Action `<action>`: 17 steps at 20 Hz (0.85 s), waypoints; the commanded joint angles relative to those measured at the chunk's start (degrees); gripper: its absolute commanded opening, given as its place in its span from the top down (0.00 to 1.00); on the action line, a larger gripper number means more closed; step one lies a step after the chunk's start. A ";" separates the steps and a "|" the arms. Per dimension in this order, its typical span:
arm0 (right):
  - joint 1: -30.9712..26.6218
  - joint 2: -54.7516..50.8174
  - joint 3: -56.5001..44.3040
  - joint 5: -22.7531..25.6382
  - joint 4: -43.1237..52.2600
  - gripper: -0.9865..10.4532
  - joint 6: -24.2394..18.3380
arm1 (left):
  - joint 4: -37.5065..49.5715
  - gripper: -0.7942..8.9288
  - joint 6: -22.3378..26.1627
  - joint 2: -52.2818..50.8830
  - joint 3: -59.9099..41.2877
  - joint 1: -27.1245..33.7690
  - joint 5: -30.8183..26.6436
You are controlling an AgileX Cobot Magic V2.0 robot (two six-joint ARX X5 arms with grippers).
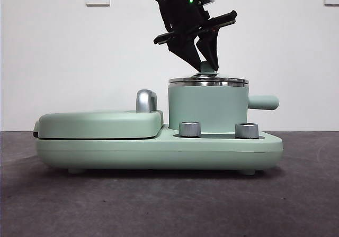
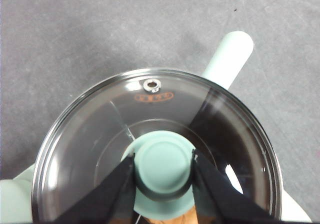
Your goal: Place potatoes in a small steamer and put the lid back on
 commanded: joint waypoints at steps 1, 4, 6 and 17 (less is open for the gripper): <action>0.33 0.09 0.42 -0.13 0.57 0.63 0.81 | 0.13 0.89 0.44 2.27 2.43 -0.46 0.13; 0.33 0.09 0.42 -0.11 0.57 0.63 0.83 | 0.37 0.74 0.44 2.38 2.43 -0.46 0.11; 0.33 0.09 0.42 -0.11 0.57 0.63 0.85 | 0.37 0.57 0.44 2.38 2.43 -0.46 0.13; 0.33 0.11 0.42 -1.11 0.59 0.63 0.50 | -19.10 0.40 -0.76 -3.34 12.09 -0.39 0.15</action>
